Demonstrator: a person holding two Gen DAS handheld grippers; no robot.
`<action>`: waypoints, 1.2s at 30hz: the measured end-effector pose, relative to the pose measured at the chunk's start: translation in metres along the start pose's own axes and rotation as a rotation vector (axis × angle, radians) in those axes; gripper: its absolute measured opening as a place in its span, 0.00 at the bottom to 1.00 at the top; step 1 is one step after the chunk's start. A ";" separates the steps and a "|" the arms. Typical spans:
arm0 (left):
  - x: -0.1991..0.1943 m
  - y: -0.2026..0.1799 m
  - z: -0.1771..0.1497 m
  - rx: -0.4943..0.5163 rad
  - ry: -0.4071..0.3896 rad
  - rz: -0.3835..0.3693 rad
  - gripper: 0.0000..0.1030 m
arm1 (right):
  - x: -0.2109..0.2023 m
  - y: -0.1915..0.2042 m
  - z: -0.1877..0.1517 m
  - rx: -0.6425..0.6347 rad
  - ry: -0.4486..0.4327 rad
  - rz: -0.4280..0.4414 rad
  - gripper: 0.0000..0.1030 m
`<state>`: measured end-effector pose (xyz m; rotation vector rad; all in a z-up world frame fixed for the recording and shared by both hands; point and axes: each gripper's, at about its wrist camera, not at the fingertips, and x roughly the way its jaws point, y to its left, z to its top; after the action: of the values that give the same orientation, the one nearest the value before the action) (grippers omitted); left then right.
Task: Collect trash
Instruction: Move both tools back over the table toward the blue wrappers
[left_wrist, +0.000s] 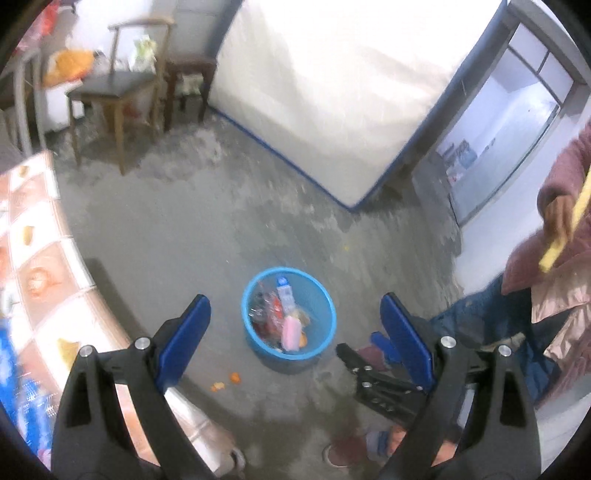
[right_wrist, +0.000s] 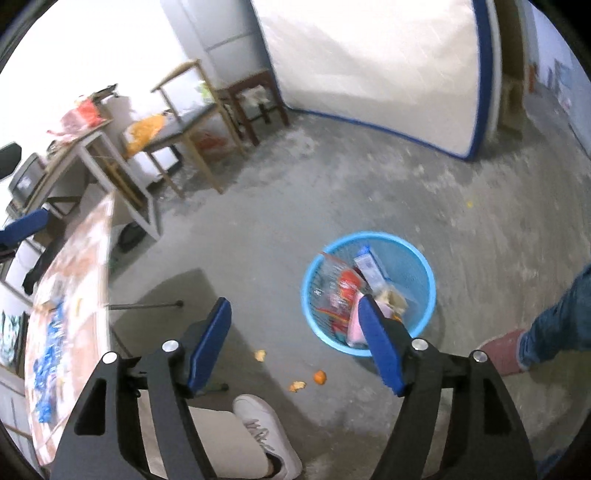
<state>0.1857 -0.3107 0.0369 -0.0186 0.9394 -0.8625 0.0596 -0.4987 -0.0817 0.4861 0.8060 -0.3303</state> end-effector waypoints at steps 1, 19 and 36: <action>-0.011 0.005 -0.004 -0.003 -0.017 0.014 0.86 | -0.008 0.013 0.001 -0.027 -0.012 0.010 0.71; -0.175 0.114 -0.112 -0.152 -0.239 0.300 0.87 | -0.077 0.205 -0.024 -0.401 -0.049 0.099 0.94; -0.225 0.205 -0.228 -0.239 -0.218 0.428 0.87 | -0.039 0.306 -0.072 -0.599 0.190 0.463 0.94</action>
<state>0.0888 0.0526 -0.0216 -0.1120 0.7962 -0.3421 0.1310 -0.1989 -0.0071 0.1273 0.9007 0.3877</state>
